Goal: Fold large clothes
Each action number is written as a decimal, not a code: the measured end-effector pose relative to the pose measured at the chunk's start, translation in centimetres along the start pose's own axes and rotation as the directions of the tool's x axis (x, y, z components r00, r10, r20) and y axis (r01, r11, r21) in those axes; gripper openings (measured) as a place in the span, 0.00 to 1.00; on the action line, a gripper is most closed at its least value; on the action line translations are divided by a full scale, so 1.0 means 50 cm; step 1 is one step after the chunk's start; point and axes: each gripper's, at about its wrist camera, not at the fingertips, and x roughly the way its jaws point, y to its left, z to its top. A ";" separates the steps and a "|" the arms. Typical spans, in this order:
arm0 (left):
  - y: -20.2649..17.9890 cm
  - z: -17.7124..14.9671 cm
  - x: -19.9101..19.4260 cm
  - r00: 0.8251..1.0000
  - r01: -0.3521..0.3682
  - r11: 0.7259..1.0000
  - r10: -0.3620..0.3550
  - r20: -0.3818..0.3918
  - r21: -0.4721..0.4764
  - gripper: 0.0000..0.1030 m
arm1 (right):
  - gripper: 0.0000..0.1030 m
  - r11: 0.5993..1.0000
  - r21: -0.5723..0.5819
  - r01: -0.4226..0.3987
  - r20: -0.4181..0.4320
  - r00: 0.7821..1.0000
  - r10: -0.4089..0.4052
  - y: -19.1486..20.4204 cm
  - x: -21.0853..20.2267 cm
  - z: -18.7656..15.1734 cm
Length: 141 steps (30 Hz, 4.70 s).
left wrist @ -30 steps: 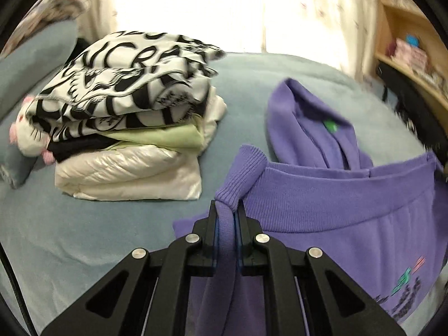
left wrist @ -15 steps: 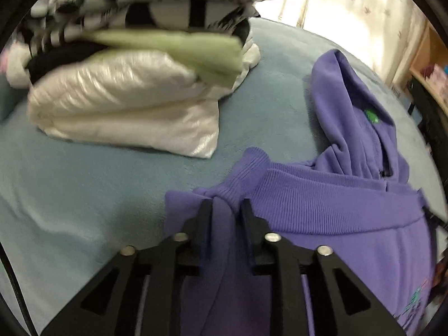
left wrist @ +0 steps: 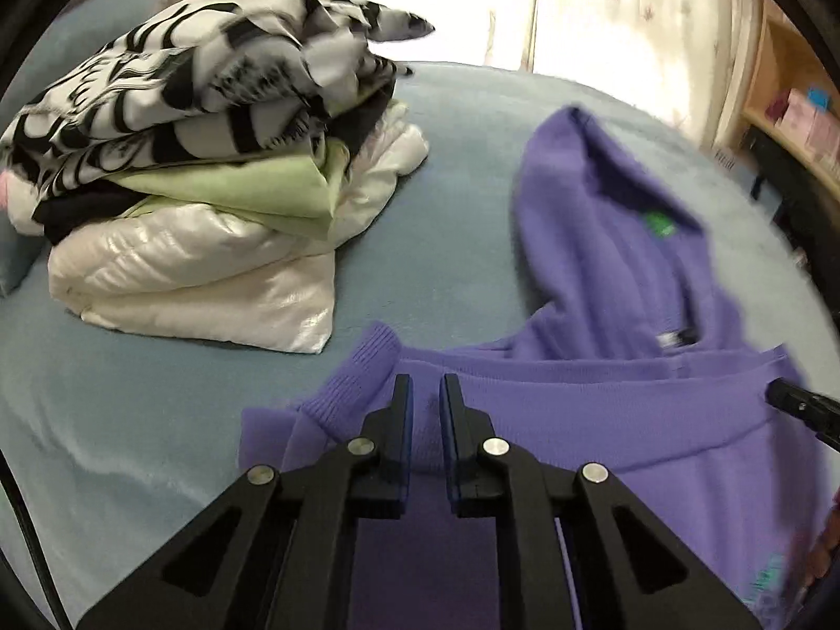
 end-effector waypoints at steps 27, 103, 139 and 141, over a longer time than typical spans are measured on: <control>-0.049 -0.217 -0.241 0.974 0.201 0.970 -0.213 -0.075 -0.138 0.21 | 0.21 0.979 0.127 -0.160 -0.001 0.987 0.161 0.047 -0.181 -0.179; 0.023 -0.186 -0.293 0.983 -0.154 0.979 0.165 -0.076 0.133 0.76 | 0.30 1.000 0.025 0.008 -0.143 0.990 -0.005 0.045 -0.190 -0.254; -0.127 0.268 0.298 0.964 0.082 0.996 -0.073 -0.255 0.023 0.71 | 0.32 0.998 0.066 -0.005 -0.132 0.991 0.014 -0.073 0.244 0.344; -0.121 0.268 0.307 0.956 0.142 0.990 -0.139 -0.258 -0.008 0.11 | 0.32 0.997 0.077 -0.020 -0.100 0.995 0.028 -0.077 0.245 0.341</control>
